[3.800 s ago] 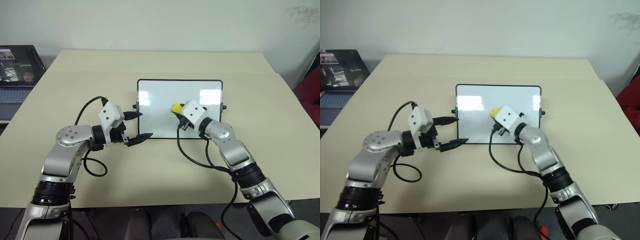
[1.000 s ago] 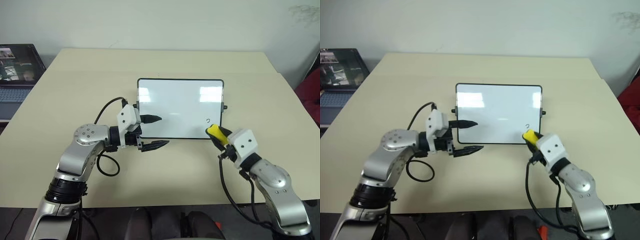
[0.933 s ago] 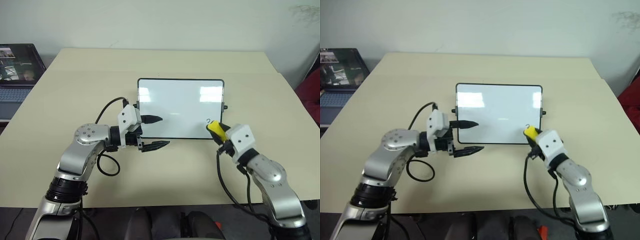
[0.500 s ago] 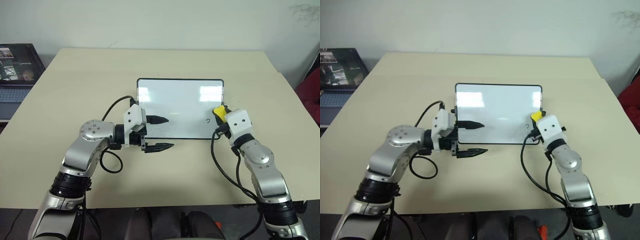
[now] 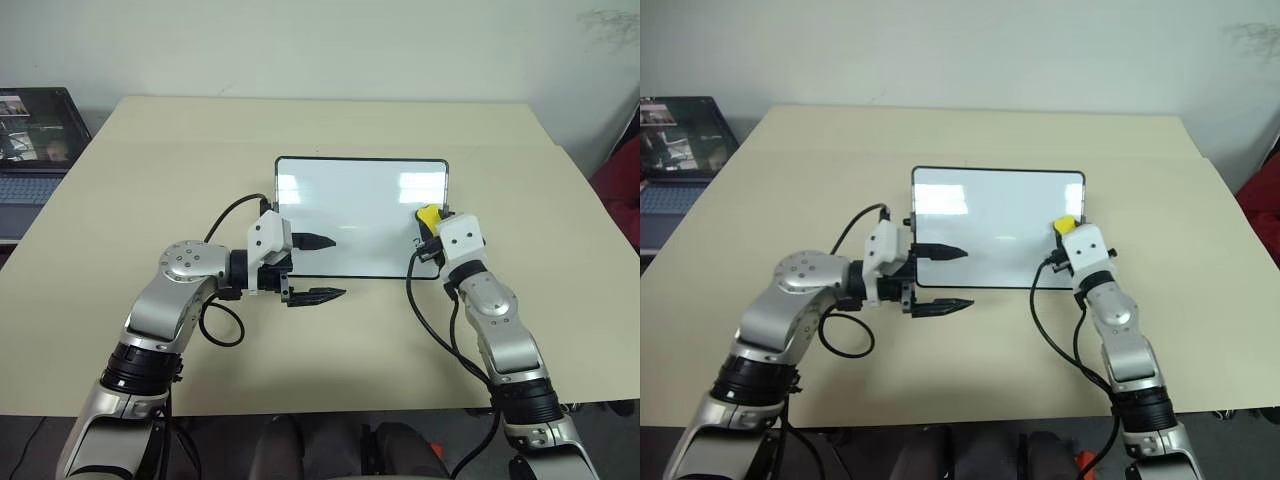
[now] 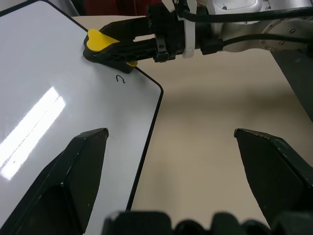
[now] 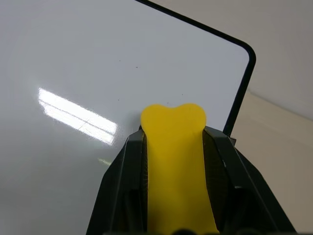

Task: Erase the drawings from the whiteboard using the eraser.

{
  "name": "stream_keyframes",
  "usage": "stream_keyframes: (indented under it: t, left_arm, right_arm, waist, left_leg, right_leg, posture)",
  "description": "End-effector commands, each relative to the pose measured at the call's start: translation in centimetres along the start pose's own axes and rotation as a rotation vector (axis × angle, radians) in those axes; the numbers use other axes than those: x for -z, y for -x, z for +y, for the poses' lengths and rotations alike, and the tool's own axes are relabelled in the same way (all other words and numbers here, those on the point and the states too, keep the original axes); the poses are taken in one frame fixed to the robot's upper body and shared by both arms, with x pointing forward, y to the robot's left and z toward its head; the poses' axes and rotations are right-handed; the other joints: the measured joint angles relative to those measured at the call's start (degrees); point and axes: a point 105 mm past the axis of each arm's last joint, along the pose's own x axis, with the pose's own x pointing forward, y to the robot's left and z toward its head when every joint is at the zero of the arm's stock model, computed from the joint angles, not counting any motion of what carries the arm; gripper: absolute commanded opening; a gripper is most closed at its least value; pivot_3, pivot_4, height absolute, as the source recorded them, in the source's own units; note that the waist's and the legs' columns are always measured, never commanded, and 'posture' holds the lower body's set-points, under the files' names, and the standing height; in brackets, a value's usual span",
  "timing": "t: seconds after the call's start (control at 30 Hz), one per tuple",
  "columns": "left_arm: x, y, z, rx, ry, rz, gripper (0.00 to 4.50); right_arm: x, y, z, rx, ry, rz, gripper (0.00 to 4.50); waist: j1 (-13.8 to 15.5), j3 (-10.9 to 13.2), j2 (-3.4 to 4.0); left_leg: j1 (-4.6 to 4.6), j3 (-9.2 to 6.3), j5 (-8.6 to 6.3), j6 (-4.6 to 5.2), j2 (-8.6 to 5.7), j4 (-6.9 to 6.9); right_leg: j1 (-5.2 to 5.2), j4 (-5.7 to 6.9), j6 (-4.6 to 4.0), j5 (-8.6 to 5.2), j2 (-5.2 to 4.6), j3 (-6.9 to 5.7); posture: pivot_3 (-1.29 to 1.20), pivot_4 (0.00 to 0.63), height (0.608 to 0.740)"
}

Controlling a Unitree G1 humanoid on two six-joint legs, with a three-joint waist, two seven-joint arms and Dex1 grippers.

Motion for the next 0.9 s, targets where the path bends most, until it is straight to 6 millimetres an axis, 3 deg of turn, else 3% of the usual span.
stream_keyframes:
  t: [0.03, 0.17, 0.3, 0.37, 0.53, 0.67, 0.77, 0.9]
  left_arm:
    - [-0.6, 0.0, -0.1, -0.002, -0.032, -0.016, 4.50]
    - [-0.5, -0.1, -0.2, -0.004, -0.027, -0.018, 4.50]
    - [-0.4, -0.1, -0.2, -0.006, -0.023, -0.017, 4.50]
    - [-0.4, -0.1, -0.2, -0.007, -0.022, -0.017, 4.50]
    - [-0.3, 0.0, -0.1, -0.015, -0.020, -0.015, 4.50]
    - [-0.2, 0.1, -0.1, -0.023, -0.018, -0.011, 4.50]
    - [-0.1, 0.1, -0.1, -0.022, -0.017, -0.011, 4.50]
    - [-0.1, 0.0, -0.1, -0.019, -0.015, -0.012, 4.50]
  right_arm:
    - [3.5, 1.1, 2.7, -0.068, -0.027, 0.108, 1.19]
    - [4.9, 2.1, 5.6, -0.142, -0.052, 0.152, 1.19]
    - [4.8, 2.5, 8.4, -0.237, -0.056, 0.159, 1.19]
    - [4.4, 2.4, 8.7, -0.249, -0.050, 0.145, 1.19]
    - [-0.5, 1.8, 6.5, -0.207, -0.022, -0.005, 1.19]
    - [-4.3, 1.5, 3.2, -0.123, 0.001, -0.108, 1.19]
    - [-5.0, 0.7, 0.3, -0.030, 0.030, -0.131, 1.19]
    - [-4.2, -0.5, -1.5, 0.034, 0.046, -0.120, 1.19]
  waist:
    - [-0.06, -0.05, -0.03]
    - [-0.43, -0.12, -0.10]
    - [-0.87, -0.11, -0.10]
    - [-1.06, -0.11, -0.10]
    - [-1.05, -0.08, -0.06]
    - [-0.78, -0.05, -0.02]
    - [-0.40, -0.05, -0.02]
    - [0.04, -0.05, -0.02]
  left_leg:
    - [0.03, 0.00, 0.00, 0.00, 0.01, 0.01]
    - [0.26, 0.00, 0.00, 0.00, 0.02, 0.01]
    - [0.54, -0.02, 0.02, 0.05, 0.05, 0.00]
    - [0.73, -0.03, 0.04, 0.07, 0.06, 0.00]
    - [0.83, -0.03, 0.04, 0.07, 0.06, -0.01]
    - [0.21, -0.01, 0.05, 0.05, 0.04, -0.03]
    - [-0.04, 0.00, 0.05, 0.05, 0.04, 0.01]
    - [-0.05, 0.03, 0.03, 0.04, 0.04, -0.04]
  right_leg:
    - [0.03, 0.01, 0.00, 0.00, 0.00, 0.00]
    - [0.20, 0.07, 0.00, 0.00, 0.01, 0.04]
    - [0.35, 0.14, 0.15, 0.02, 0.02, 0.08]
    - [0.53, 0.14, 0.16, 0.03, 0.02, 0.09]
    - [0.63, 0.12, 0.19, 0.01, 0.02, 0.11]
    - [0.07, 0.13, 0.04, 0.11, 0.03, 0.10]
    - [-0.11, 0.04, -0.01, 0.14, 0.04, 0.08]
    - [-0.08, -0.11, 0.01, 0.13, 0.03, 0.07]
  posture:
    - [0.00, 0.150, 0.740]
    - [0.00, 0.150, 0.740]
    - [0.00, 0.150, 0.740]
    - [0.00, 0.150, 0.740]
    - [0.00, 0.150, 0.740]
    - [0.00, 0.150, 0.740]
    - [0.00, 0.150, 0.740]
    - [0.00, 0.150, 0.740]
